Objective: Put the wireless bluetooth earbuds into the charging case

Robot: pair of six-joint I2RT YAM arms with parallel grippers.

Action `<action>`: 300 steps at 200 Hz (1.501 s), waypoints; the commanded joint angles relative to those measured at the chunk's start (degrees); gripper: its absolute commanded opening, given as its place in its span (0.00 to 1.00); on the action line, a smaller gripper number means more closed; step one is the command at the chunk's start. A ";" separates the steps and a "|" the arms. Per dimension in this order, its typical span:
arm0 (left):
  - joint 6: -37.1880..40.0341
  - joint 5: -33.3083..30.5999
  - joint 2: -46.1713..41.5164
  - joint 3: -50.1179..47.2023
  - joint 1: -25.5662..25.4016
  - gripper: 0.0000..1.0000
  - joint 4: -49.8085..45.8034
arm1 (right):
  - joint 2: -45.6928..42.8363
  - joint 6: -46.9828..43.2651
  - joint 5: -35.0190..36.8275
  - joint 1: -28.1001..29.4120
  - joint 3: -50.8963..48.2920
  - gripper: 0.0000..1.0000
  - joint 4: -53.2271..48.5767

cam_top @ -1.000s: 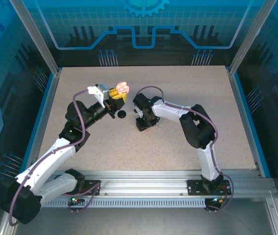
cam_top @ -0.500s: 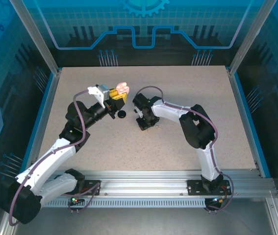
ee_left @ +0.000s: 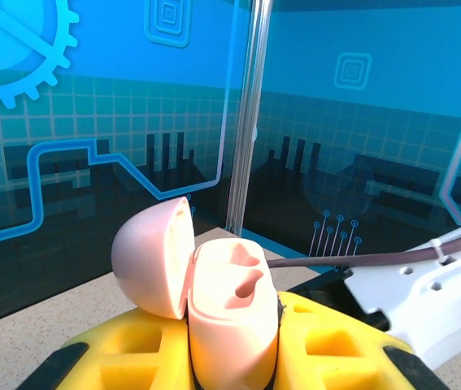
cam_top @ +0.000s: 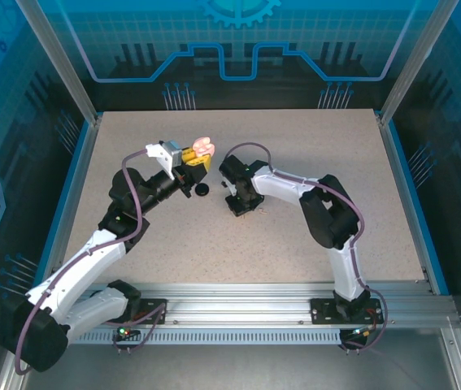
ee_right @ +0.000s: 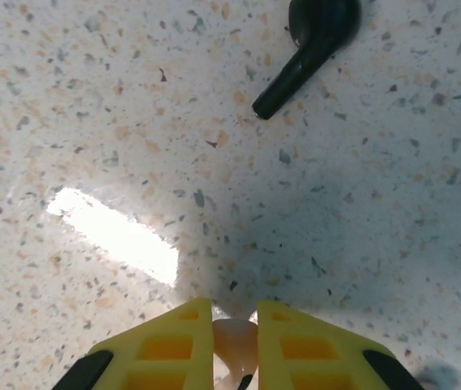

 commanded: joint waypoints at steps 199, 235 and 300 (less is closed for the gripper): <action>11.56 0.76 7.05 -4.96 -6.11 0.00 14.70 | -39.13 -2.92 8.66 -1.71 12.42 0.15 -4.26; 11.67 1.12 8.15 -4.07 -6.64 0.00 13.22 | -40.57 -5.47 8.80 2.85 12.23 0.16 -0.78; 11.74 2.49 8.82 -2.66 -7.38 0.00 11.55 | -42.40 -11.23 12.13 11.24 5.89 0.16 8.56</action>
